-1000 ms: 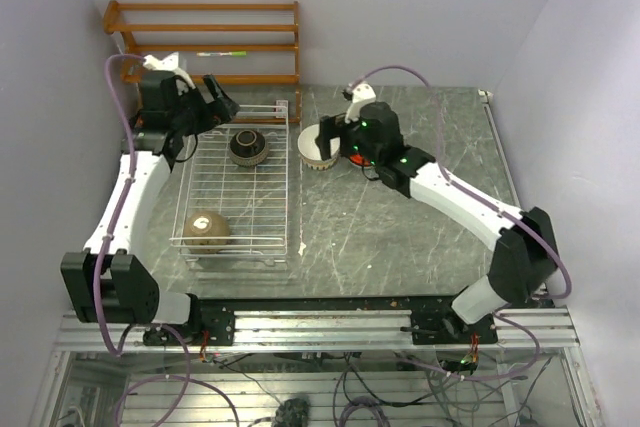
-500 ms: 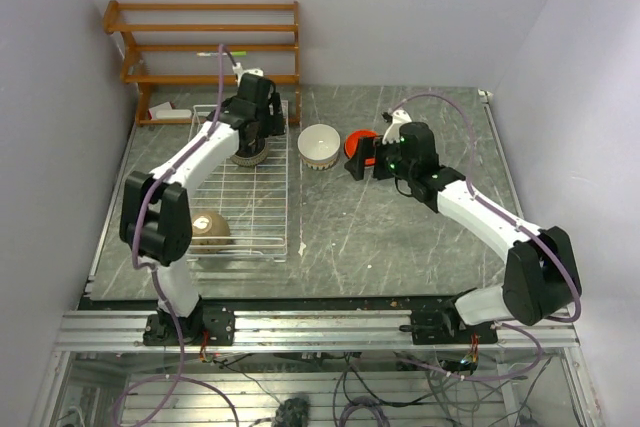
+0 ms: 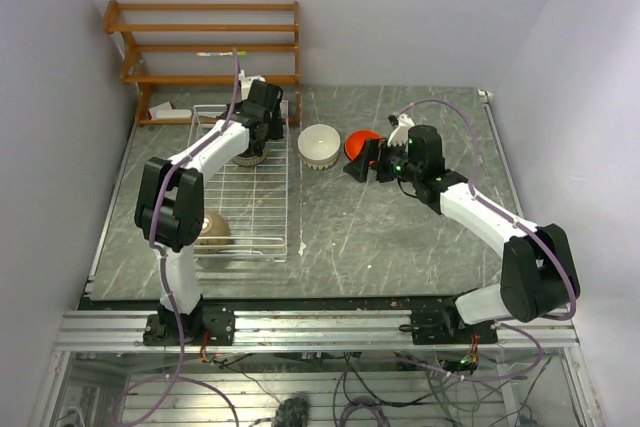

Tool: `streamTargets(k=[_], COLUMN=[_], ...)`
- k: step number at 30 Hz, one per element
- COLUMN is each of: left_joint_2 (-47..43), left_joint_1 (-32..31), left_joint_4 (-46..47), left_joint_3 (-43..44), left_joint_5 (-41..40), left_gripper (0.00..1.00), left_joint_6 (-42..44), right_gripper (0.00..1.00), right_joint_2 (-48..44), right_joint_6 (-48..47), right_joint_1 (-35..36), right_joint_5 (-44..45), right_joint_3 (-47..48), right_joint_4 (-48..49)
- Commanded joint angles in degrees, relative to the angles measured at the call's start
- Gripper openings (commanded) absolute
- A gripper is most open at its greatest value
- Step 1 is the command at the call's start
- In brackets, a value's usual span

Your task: Load the bowls into the dish rack

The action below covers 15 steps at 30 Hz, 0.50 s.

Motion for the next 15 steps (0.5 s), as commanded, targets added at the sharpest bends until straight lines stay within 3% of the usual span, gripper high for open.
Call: streamTargets(k=[1,15], left_joint_2=[-2.4,-14.4], left_joint_1=[-0.1,6.2], left_joint_4=[1.0,0.2], left_joint_3=[-3.5,-22.6], left_joint_5=[-4.5,-6.2], left_gripper=[0.92,0.96], left_joint_6=[-1.3,-5.9], right_gripper=[1.00,1.00], right_joint_2=[0.6,-1.2], right_joint_6=[1.1,2.1], right_joint_1=[-0.4,-0.7], right_joint_5=[-2.1,-3.7], right_joint_3=[-1.1,-2.8], right_joint_4=[2.8,4.2])
